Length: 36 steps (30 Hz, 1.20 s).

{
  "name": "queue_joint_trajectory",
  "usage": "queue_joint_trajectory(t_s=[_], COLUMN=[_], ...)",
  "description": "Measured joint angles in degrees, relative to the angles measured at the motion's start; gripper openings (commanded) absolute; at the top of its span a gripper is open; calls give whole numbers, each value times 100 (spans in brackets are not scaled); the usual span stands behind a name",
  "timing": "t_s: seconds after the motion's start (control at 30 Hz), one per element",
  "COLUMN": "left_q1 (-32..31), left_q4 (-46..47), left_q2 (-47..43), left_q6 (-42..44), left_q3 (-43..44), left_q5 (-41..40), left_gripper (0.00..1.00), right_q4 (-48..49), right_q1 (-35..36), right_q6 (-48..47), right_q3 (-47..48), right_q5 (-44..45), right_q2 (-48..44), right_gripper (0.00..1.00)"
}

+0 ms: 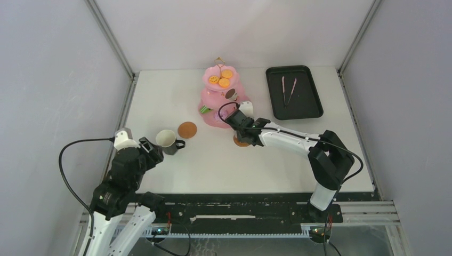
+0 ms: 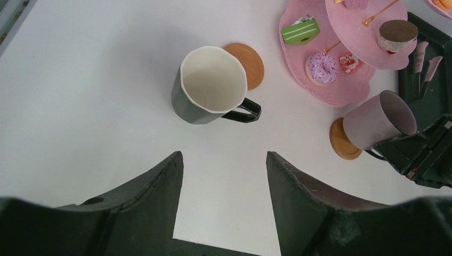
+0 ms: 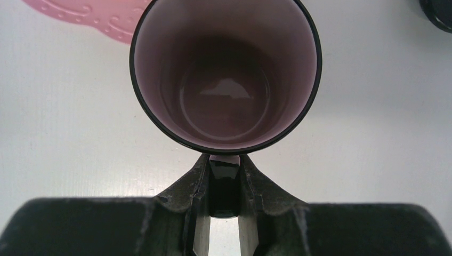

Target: Serve the afternoon tea

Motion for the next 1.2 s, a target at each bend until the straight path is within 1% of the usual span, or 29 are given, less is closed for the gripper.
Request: queue_joint_trajectory(t_s=[0.57, 1.2], left_q1=[0, 0], left_q4=[2, 44], left_q2=[96, 96], left_q6=[111, 142], left_q3=[0, 0], left_q5=[-4, 0], left_gripper=[65, 65], right_q4=[376, 273], right_q1=[66, 409], right_q6=[166, 431], right_q3=[-356, -479], right_q5=[-35, 212], right_q2=[94, 94], right_gripper=[0, 0])
